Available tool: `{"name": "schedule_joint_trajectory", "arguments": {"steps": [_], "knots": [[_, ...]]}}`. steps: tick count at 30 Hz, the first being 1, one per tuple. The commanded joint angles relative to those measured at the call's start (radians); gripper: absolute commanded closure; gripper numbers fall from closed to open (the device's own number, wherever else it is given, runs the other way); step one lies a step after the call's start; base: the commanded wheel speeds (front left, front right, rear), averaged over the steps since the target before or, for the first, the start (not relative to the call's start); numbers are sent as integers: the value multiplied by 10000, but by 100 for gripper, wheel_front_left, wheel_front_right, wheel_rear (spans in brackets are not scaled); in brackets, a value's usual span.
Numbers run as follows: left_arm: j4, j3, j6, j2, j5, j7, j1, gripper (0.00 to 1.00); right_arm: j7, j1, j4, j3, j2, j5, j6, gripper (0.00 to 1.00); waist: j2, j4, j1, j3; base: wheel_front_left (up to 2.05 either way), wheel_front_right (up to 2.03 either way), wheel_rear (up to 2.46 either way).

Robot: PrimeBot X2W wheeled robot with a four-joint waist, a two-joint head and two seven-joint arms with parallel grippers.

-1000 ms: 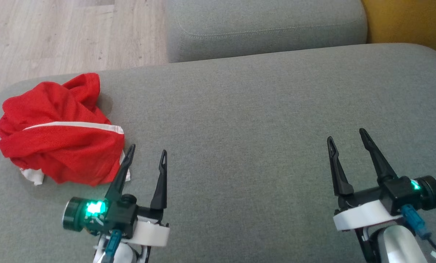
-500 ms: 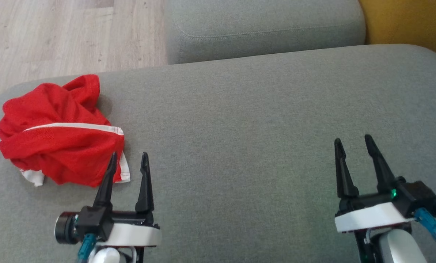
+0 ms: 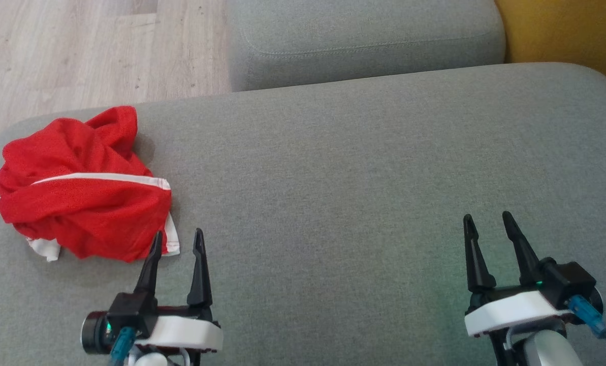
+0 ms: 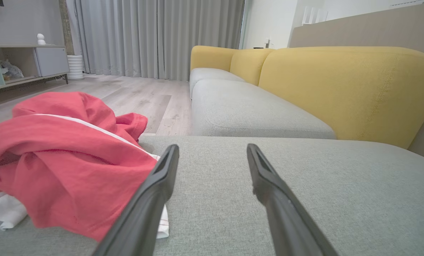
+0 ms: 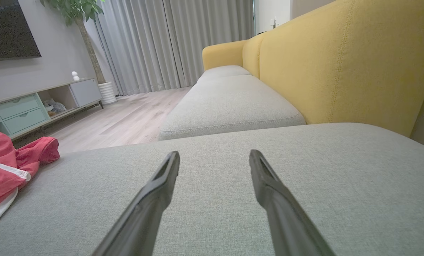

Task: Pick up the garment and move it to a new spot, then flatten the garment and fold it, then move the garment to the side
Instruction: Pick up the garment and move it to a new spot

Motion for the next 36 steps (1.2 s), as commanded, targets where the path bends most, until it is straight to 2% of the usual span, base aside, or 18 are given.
{"name": "schedule_joint_trajectory", "arguments": {"steps": [1,13,36], "knots": [[-231,373,-32,-10,42,-80,-338,0,-109,-363,-308,188,-85,55,-7,0,0,-6,0,-1,0,0,0],[-199,607,-143,-71,132,-80,-427,0,-109,-300,-435,285,-85,210,-7,0,0,325,0,-59,0,0,0],[-324,1290,-119,-86,390,-80,-120,0,-109,-18,-590,1408,-85,605,-7,0,0,2425,0,-297,0,0,0]]}}
